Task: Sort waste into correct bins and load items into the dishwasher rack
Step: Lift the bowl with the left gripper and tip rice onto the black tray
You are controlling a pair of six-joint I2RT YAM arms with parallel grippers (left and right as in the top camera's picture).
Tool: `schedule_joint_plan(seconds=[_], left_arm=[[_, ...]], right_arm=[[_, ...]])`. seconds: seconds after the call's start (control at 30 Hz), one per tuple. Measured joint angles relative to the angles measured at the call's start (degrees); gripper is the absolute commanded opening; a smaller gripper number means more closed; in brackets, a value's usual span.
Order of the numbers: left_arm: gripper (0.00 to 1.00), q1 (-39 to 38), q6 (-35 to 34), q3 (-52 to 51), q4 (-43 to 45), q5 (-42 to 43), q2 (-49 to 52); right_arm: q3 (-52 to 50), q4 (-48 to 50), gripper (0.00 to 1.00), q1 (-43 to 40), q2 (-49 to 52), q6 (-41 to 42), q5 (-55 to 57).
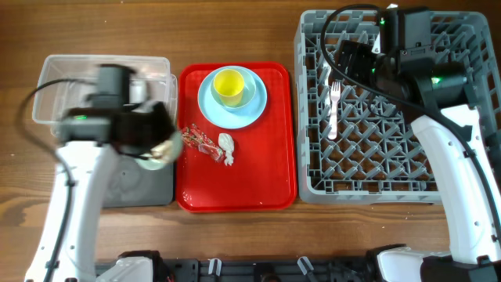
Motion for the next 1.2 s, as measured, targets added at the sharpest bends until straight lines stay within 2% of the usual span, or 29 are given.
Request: schedule_joint_plan(seconds=[0.2, 0.3, 0.4, 0.6, 0.87, 1.2], left_arm=[[0.04, 24.48, 7.02, -2.45, 0.46, 10.08, -0.20], [0.04, 33.35, 9.66, -7.82, 5.33, 18.32, -0.24], [0.04, 38.82, 11.21, -13.64, 11.06, 25.99, -0.24], [0.04, 44.44, 12.76, -23.43, 22.53, 41.00, -0.24], [0.04, 47.63, 14.21, -27.52, 27.54, 53.77, -0.24], [0.04, 53.42, 14.82, -27.58, 30.27, 62.23, -0.24]], right_arm=[[0.00, -0.02, 1.00, 0.00, 0.00, 0.00, 0.00], [0.00, -0.02, 1.00, 0.00, 0.00, 0.00, 0.00], [0.00, -0.02, 1.00, 0.00, 0.00, 0.00, 0.00], [0.00, 0.02, 1.00, 0.00, 0.00, 0.00, 0.00], [0.00, 0.00, 1.00, 0.00, 0.00, 0.00, 0.00], [0.00, -0.02, 1.00, 0.00, 0.00, 0.00, 0.00]])
